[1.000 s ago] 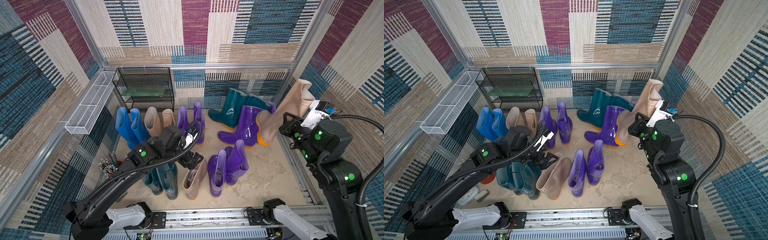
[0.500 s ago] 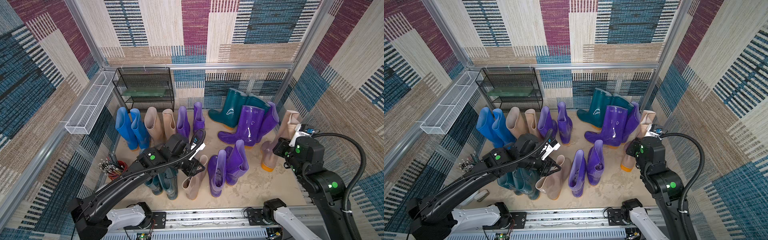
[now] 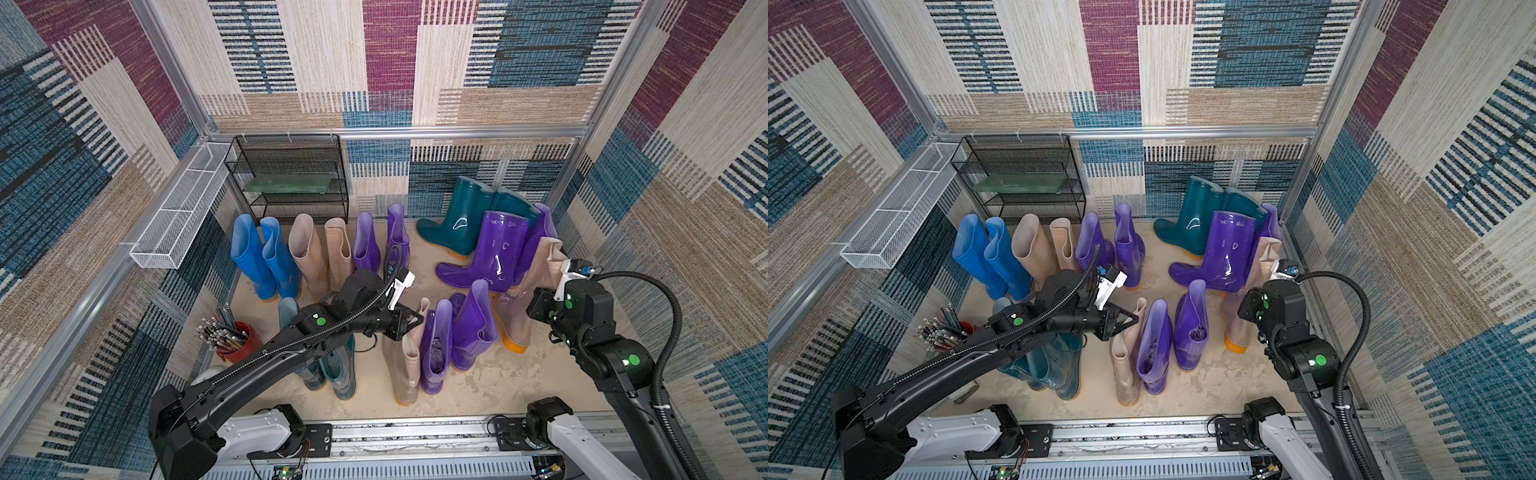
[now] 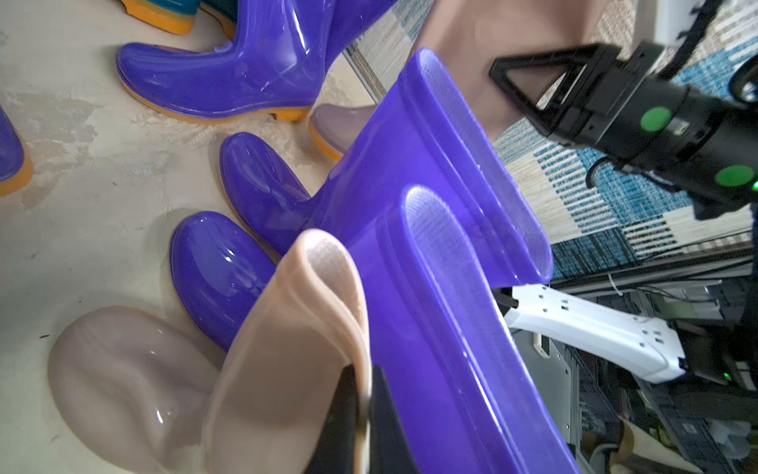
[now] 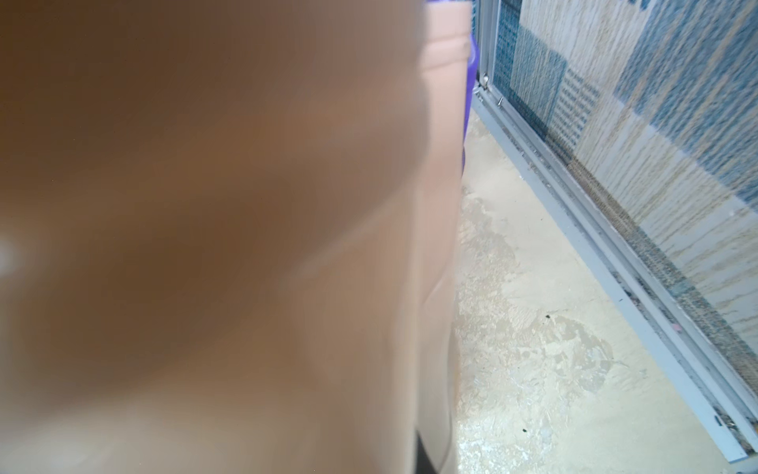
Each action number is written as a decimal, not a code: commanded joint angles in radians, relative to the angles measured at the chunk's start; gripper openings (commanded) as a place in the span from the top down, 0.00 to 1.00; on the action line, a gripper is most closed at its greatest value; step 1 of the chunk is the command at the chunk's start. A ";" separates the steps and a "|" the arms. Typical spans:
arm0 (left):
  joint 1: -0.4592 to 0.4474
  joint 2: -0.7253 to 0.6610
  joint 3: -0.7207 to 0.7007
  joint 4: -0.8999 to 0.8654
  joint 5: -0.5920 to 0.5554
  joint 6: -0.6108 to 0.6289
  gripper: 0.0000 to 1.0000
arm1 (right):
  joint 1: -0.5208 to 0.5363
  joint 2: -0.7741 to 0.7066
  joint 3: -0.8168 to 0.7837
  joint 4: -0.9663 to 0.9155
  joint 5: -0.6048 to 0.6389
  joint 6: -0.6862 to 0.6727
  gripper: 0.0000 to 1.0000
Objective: Match and arrange rain boots in pairs
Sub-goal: Move the rain boot to the center of the board.
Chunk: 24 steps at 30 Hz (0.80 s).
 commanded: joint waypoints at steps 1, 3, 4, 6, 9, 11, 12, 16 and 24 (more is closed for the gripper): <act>0.001 -0.027 -0.029 0.135 -0.070 -0.035 1.00 | 0.001 -0.015 -0.035 0.113 -0.049 0.024 1.00; 0.001 -0.040 -0.063 0.158 -0.052 -0.018 1.00 | 0.001 -0.028 -0.068 0.108 -0.079 0.044 1.00; 0.001 -0.046 -0.071 0.148 -0.048 -0.008 1.00 | 0.001 -0.033 -0.077 0.103 -0.089 0.050 1.00; 0.001 -0.062 -0.083 0.128 -0.037 0.025 1.00 | 0.000 -0.051 -0.103 0.099 -0.113 0.038 0.98; 0.001 -0.094 -0.116 0.116 -0.041 0.047 1.00 | 0.001 -0.075 -0.129 0.084 -0.139 0.073 0.85; 0.001 -0.124 -0.139 0.098 -0.068 0.061 1.00 | 0.000 -0.074 -0.135 0.068 -0.148 0.083 0.69; 0.001 -0.138 -0.147 0.087 -0.081 0.072 1.00 | 0.001 -0.072 -0.137 0.061 -0.149 0.086 0.58; 0.001 -0.207 -0.166 0.035 -0.143 0.099 1.00 | 0.002 -0.067 -0.088 0.022 -0.161 0.116 0.31; 0.001 -0.274 -0.184 0.018 -0.164 0.116 1.00 | 0.002 -0.086 0.005 -0.088 -0.044 0.160 0.12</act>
